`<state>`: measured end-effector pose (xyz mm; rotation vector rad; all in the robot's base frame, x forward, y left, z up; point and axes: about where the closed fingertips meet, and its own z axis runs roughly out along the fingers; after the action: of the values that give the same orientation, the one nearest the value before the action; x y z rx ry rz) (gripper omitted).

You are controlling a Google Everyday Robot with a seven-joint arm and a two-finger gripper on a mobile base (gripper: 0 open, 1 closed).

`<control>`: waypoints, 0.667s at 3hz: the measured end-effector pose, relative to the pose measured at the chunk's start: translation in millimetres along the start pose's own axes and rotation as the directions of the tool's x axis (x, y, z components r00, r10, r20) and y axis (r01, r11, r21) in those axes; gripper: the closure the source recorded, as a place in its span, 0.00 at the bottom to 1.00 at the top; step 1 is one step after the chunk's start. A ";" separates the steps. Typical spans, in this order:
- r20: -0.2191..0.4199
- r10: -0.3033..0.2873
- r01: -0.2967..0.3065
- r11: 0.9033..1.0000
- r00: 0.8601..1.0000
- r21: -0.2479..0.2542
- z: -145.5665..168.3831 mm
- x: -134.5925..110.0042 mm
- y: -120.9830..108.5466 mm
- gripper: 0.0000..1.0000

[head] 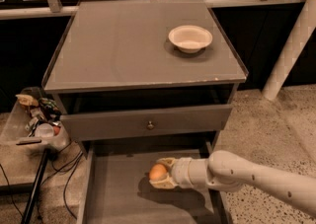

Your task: Pick orange from middle drawer and place on counter

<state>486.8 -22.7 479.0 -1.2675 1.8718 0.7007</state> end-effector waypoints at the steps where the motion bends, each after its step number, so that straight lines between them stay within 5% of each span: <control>1: 0.009 -0.020 0.020 1.000 1.000 0.016 -41.8 -30.7 -19.9 1.00; 2: 0.005 -0.050 0.050 0.998 0.999 0.050 -81.3 -58.7 -34.0 1.00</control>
Offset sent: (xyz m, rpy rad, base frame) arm 0.0349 -0.0814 0.1648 -0.0629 -0.1423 -0.0427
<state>508.7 -67.5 572.4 -1.2741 1.8352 0.6271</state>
